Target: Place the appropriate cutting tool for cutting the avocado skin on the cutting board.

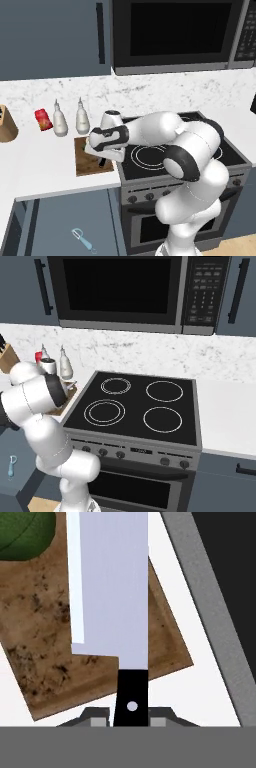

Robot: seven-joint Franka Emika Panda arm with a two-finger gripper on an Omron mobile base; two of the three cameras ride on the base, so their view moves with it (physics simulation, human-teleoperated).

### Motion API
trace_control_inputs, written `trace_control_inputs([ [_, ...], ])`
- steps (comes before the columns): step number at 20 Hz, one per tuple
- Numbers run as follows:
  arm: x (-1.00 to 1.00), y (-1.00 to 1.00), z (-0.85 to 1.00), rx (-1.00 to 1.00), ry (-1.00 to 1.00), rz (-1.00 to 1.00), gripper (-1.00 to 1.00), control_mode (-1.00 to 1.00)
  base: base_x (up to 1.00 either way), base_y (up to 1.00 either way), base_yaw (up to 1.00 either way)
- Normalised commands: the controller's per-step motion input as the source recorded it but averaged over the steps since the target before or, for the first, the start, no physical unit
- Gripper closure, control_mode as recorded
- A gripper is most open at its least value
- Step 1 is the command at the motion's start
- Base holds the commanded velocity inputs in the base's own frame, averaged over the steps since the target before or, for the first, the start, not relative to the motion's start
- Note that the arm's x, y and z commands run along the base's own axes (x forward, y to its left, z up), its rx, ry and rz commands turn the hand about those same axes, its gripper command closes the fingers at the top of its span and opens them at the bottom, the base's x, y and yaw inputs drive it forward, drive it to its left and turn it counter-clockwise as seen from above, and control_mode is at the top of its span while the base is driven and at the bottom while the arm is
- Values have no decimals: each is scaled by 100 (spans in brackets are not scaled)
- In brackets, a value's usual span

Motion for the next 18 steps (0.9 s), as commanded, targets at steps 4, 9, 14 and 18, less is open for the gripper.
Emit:
trace_control_inputs([
  [4,26,5,-41,0,0,0,100,-100,0,0,0],
  [9,9,33,-25,0,0,0,100,-100,0,0,0],
  [14,1,45,-20,0,0,0,100,-100,0,0,0],
  [18,7,11,-25,0,0,0,100,-100,0,0,0],
])
